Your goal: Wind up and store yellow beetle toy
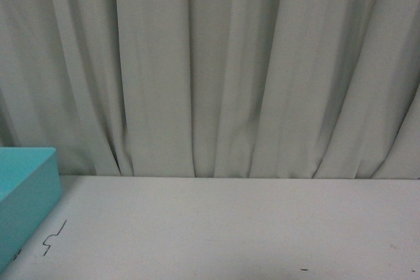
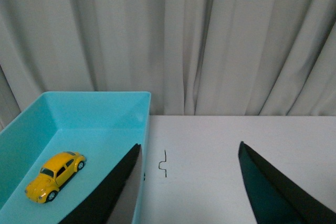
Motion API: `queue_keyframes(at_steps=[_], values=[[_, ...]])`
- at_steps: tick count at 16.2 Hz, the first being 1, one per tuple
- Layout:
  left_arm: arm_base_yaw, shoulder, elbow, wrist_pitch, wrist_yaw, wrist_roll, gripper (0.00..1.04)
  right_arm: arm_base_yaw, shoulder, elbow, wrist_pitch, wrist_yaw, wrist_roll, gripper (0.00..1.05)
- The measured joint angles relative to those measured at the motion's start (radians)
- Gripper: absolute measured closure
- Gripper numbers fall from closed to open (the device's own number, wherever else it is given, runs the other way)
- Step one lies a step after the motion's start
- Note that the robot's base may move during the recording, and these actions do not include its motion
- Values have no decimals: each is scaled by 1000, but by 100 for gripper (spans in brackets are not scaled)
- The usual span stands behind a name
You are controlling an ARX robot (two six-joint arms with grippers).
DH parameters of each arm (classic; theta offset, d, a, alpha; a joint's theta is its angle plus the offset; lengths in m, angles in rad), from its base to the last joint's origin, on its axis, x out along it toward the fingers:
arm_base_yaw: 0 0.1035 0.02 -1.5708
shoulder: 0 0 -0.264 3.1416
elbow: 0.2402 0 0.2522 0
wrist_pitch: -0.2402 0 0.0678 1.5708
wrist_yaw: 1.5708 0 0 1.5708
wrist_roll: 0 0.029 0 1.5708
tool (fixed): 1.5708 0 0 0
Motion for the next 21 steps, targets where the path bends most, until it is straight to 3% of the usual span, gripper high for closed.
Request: queue_keyframes(at_steps=[2,3,21], values=[[0,0,0,0,0,0,23,0,0,0,0,0,0,7],[0,0,0,0,0,1,5,0,0,0,0,0,0,7],[0,0,0,0,0,0,7,0,0,0,-1,0,0,7]])
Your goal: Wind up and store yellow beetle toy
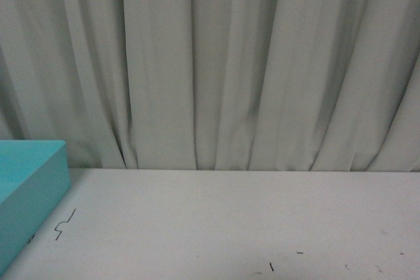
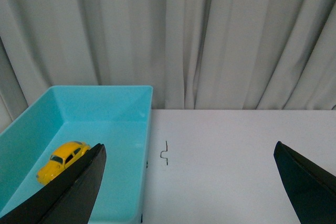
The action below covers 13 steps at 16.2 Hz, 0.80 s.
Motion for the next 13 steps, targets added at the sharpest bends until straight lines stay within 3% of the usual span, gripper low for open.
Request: queue_keyframes(at_steps=[13], values=[[0,0,0,-2,0,0,7,0,1,0,-4,0,0,7]])
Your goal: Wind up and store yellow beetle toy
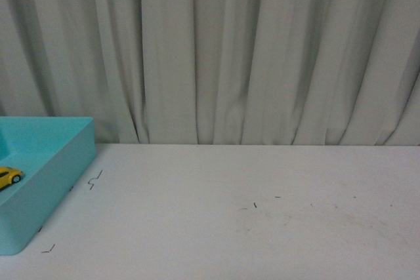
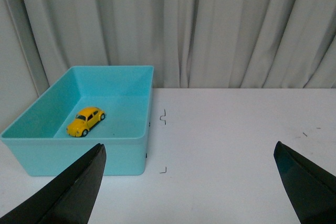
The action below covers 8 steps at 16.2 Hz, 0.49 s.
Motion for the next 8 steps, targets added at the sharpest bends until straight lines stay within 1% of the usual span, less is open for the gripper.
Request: queue_keyframes(at_steps=[8], values=[[0,0,0,3,0,0,7,0,-2,0,4,0,0,7]])
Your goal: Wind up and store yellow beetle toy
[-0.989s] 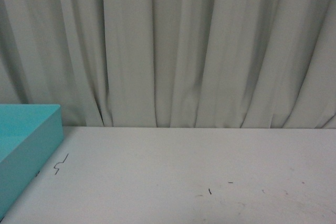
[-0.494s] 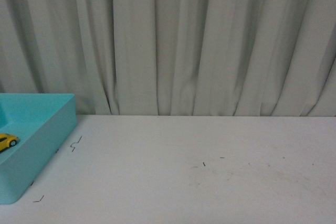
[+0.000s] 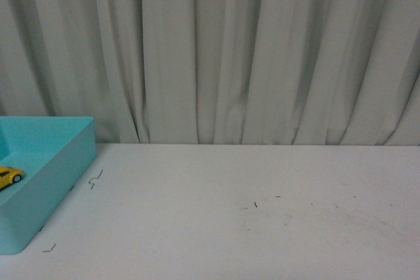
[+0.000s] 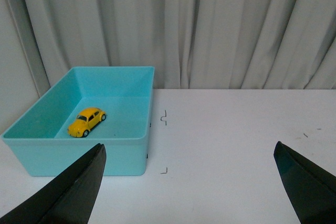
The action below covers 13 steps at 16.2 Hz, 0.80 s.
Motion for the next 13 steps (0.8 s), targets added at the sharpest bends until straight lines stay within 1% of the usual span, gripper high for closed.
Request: queue_keyframes(at_steps=[13], values=[[0,0,0,1,0,0,7,0,0,0,1,0,0,7]])
